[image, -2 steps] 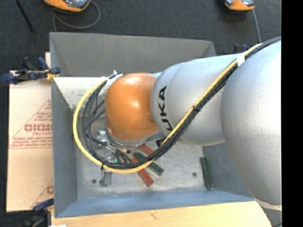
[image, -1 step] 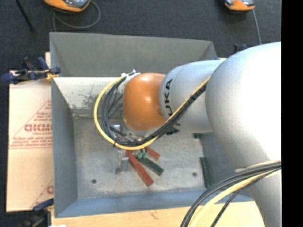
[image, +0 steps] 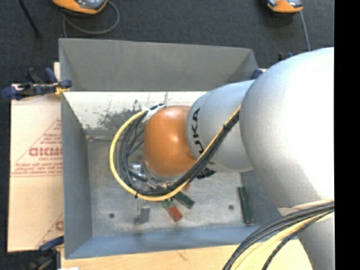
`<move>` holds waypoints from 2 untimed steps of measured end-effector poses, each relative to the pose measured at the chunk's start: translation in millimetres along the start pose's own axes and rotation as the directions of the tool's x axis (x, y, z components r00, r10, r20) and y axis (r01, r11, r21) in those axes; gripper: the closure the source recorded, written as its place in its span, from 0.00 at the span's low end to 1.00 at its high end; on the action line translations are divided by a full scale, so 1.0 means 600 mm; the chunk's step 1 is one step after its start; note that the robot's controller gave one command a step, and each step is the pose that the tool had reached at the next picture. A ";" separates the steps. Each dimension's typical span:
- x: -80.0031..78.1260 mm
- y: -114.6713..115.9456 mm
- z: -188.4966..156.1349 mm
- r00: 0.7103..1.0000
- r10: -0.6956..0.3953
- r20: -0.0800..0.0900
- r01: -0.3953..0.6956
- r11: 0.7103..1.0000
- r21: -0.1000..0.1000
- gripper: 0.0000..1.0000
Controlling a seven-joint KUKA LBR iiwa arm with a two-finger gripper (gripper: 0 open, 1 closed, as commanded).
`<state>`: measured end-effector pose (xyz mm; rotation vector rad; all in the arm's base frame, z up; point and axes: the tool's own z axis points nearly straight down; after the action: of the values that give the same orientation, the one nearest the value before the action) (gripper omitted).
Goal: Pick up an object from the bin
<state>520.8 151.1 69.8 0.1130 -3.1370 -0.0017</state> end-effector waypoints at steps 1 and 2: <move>-0.048 -0.151 -0.002 0.975 0.220 0.008 -0.220 0.975 0.001 0.00; -0.074 -0.247 -0.015 0.996 0.091 0.008 -0.091 0.996 0.003 0.00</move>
Offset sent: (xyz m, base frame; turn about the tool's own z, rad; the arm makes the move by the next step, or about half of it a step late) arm 0.0337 -0.0852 0.0002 0.2212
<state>575.5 6.3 78.6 -0.0297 -3.1467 0.0037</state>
